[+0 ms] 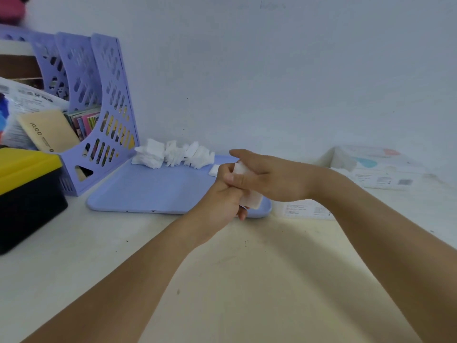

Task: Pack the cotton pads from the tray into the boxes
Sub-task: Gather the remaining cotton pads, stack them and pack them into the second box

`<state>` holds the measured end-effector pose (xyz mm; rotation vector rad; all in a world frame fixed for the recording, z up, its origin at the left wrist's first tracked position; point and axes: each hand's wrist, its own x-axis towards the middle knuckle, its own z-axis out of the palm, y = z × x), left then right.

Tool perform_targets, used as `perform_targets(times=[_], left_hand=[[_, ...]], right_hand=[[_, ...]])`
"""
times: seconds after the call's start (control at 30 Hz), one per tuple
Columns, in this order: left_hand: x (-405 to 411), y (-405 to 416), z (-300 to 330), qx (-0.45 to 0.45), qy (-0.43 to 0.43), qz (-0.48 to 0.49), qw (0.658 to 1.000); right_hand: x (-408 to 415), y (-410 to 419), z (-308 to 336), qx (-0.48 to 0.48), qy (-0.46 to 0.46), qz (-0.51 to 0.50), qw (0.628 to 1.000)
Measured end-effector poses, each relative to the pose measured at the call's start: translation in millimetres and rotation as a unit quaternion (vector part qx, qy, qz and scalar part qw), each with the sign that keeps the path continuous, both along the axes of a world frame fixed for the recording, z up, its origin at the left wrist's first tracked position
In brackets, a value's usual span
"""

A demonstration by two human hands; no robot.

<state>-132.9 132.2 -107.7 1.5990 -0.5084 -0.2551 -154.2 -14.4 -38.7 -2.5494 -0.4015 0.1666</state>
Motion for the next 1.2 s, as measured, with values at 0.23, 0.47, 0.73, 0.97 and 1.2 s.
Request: perform_targets(times=[0.23,0.47,0.73,0.97,1.2], left_hand=[[4,0,2,-0.130,0.111,0.055,0.984],[12,8,6,-0.363,0.273,0.067,0.888],[6,-11,-7,-0.237,0.127,0.081,0.960],[6,-17,-48,0.165,-0.390,0.044,0.905],[6,-29,-53,0.263,-0.416,-0.030,0.870]], right_hand=[[16,-10,-1,0.081,-0.148,-0.022,0.986],[10,33,-31,0.196,-0.042,-0.077,0.977],[12,13,-13,0.188,-0.078,-0.125,0.971],[-18,-90,12,0.149,-0.056,-0.333,0.930],[-16,-120,-16,0.138,-0.033,-0.363,0.921]])
